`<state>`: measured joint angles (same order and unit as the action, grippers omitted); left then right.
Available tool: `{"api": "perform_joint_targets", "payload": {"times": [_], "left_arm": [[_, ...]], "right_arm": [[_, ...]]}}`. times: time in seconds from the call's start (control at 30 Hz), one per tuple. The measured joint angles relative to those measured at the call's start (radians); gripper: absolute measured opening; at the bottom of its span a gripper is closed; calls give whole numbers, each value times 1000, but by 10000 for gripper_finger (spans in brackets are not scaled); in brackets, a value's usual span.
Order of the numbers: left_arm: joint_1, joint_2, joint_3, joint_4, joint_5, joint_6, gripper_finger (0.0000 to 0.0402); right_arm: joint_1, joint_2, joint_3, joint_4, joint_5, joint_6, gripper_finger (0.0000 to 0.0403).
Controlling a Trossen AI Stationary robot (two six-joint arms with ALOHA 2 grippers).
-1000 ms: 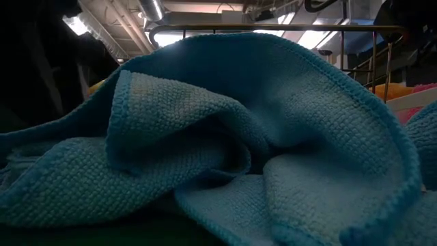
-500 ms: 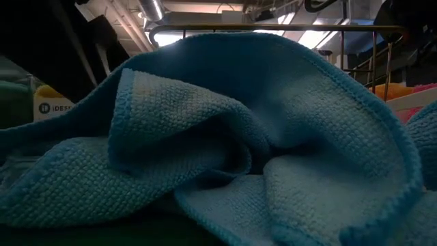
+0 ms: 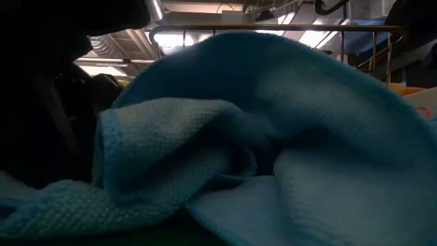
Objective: Sort microfiber towel by color & place in baskets
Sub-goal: Put the pink microfiber cloth into the white bin, then put the blue microfiber cloth into the left transparent bin
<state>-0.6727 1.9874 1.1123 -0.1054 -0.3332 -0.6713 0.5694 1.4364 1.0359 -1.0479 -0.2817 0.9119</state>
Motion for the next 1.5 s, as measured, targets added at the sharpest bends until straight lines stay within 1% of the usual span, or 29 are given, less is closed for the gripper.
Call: {"api": "perform_joint_targets", "payload": {"times": [0.1, 0.17, 0.37, 0.57, 0.67, 0.8, 1.03, 1.27, 1.5], "left_arm": [[0, 0, 0, -2, 1, 1, 107], [0, -2, 0, -4, 2, 1, 92], [-1, -6, 0, -7, 10, -7, 13], [-2, -26, -3, -15, 22, -8, 4], [-3, -66, -4, -26, 35, -8, 3], [-3, -146, -4, -29, 38, -3, 2], [-4, -328, -4, -110, 32, 1, 1], [-8, -534, -4, -200, 6, 1, 1], [-10, -739, -3, -277, -49, 0, 0]], "right_arm": [[0, -14, 3, -4, 6, 0, 232], [0, -23, 18, -13, 33, 0, 232], [0, -58, 84, -55, 166, -1, 232], [0, -67, 156, -53, 282, -6, 232], [0, -67, 181, -46, 324, -10, 232], [0, -67, 190, -42, 383, -27, 232], [0, -67, 190, -30, 449, -31, 232], [0, -67, 190, 5, 459, -32, 232], [0, -67, 190, 10, 474, -32, 232]]}}
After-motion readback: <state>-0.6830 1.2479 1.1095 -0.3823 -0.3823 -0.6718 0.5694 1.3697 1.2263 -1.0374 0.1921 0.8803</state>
